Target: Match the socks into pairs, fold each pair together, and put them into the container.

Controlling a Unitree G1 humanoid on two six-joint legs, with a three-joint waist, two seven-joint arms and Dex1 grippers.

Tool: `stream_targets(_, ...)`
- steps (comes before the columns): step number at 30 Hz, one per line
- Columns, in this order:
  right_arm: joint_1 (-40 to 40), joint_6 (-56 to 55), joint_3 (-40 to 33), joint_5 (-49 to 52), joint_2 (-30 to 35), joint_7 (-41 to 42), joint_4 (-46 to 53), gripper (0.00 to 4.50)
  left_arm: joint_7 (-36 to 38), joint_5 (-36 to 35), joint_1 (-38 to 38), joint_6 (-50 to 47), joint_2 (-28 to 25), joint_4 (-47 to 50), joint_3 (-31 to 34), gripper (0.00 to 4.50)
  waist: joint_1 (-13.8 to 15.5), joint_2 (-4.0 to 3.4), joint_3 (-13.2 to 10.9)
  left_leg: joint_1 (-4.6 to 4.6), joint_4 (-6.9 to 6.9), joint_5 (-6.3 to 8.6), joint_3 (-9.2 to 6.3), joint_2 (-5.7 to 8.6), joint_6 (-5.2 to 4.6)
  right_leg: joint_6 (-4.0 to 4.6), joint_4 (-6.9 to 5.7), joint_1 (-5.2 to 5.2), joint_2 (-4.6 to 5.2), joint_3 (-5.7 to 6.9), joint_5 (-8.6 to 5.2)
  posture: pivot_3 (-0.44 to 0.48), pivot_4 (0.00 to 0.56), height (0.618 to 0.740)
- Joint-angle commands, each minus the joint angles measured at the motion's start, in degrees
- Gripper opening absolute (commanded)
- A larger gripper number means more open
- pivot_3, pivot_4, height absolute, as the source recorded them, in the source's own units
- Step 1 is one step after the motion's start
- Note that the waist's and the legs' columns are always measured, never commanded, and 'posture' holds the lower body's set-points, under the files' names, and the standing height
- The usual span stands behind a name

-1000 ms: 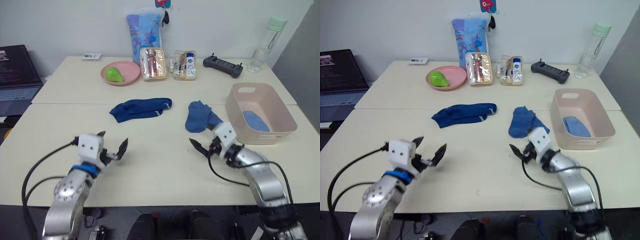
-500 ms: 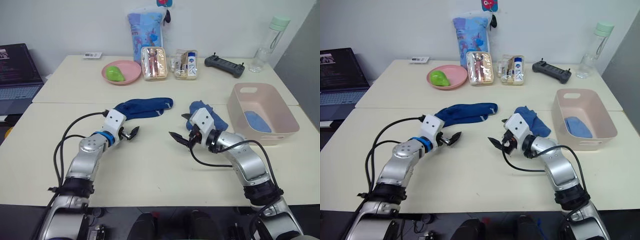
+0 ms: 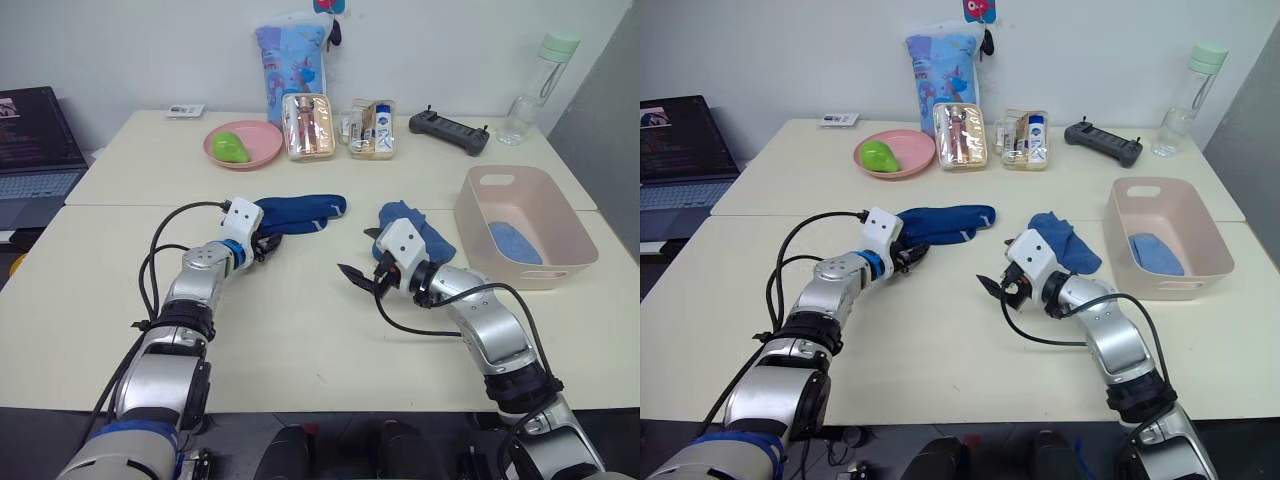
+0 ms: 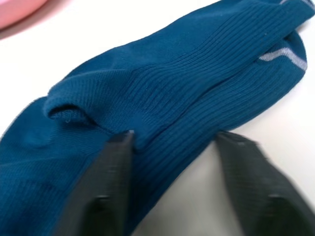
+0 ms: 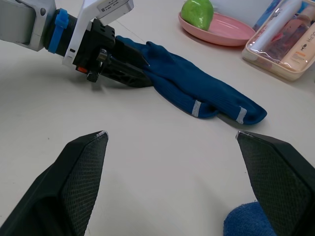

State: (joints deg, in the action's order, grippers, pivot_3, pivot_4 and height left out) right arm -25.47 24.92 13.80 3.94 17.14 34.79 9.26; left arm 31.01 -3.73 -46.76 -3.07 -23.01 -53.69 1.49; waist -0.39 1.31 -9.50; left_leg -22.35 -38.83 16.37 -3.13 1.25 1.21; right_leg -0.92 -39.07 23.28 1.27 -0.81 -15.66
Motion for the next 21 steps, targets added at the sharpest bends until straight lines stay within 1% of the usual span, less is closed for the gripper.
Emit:
stream_targets(1,-0.2,-0.77,-0.48,0.22,0.13,-0.33,2.35,4.5,2.15,-1.35,0.42,-1.16,0.13,0.58,1.27,1.3,-0.03,0.0,0.0,0.0,0.0,0.0,0.0,0.0,0.0,0.0,0.0,0.01,0.0,0.0,0.0,0.0,0.15,0.74)
stream_targets(5,-0.49,-0.74,-0.67,0.44,-0.01,-0.35,2.05,4.5,3.76,-0.37,3.33,-0.47,-0.12,4.27,0.39,0.01,-0.03,0.0,0.0,-0.01,0.0,0.0,-0.01,0.01,0.0,0.0,0.03,0.01,0.0,-0.01,0.0,0.0,0.15,0.74)
stream_targets(7,-0.53,-0.73,-0.68,0.44,-0.03,-0.37,2.06,4.5,3.81,0.15,5.05,-0.76,-0.22,7.29,-0.24,0.01,-0.04,0.0,0.0,-0.01,0.0,0.0,-0.01,0.0,0.0,0.0,0.04,0.01,0.0,-0.02,0.0,0.0,0.15,0.74)
stream_targets(8,-0.53,-0.74,-0.77,0.48,-0.08,-0.45,2.03,4.5,4.72,-0.3,6.68,-1.54,-0.07,10.56,-0.5,0.01,-0.03,0.0,0.0,-0.01,0.0,0.0,-0.01,0.0,0.0,0.0,0.03,0.01,0.0,-0.03,0.0,0.0,0.15,0.74)
stream_targets(11,-0.25,-0.72,-1.14,0.75,0.05,-0.34,1.91,4.5,8.39,-1.71,14.49,-5.26,-0.67,25.64,-2.41,0.01,-0.18,-0.01,0.01,-0.02,0.02,0.0,0.0,0.0,0.0,0.0,0.04,0.03,0.01,-0.08,0.0,0.0,0.15,0.74)
stream_targets(13,0.07,-0.68,-1.26,0.84,0.25,-0.19,2.03,4.5,10.48,-3.26,20.09,-9.6,-1.4,36.61,-3.69,0.01,-0.23,-0.01,0.01,-0.03,0.02,0.0,0.01,-0.01,0.01,0.0,0.06,0.03,0.01,-0.11,0.0,0.0,0.15,0.74)
stream_targets(16,0.29,-1.03,-1.6,0.93,0.92,0.27,1.58,4.5,13.0,-4.7,27.75,-14.94,-3.77,50.3,-5.38,0.01,-0.2,-0.02,0.01,-0.05,0.03,0.0,0.0,-0.03,0.01,0.0,0.07,0.04,0.03,-0.12,0.0,0.0,0.15,0.74)
stream_targets(18,0.33,-1.27,-1.88,1.03,1.3,0.54,1.2,4.5,13.93,-4.0,31.69,-16.59,-6.07,55.93,-6.38,0.01,-0.24,-0.02,0.01,-0.04,0.04,0.01,0.0,-0.03,0.0,0.0,0.06,0.03,0.03,-0.12,0.0,0.0,0.15,0.74)
stream_targets(21,0.27,-1.33,-2.01,1.13,1.67,0.77,1.09,4.5,14.48,-3.9,35.76,-18.39,-9.15,60.8,-6.2,0.01,-0.25,-0.02,0.01,-0.02,0.06,0.01,0.0,-0.04,0.0,0.01,0.06,0.02,0.02,-0.1,-0.01,0.0,0.15,0.74)
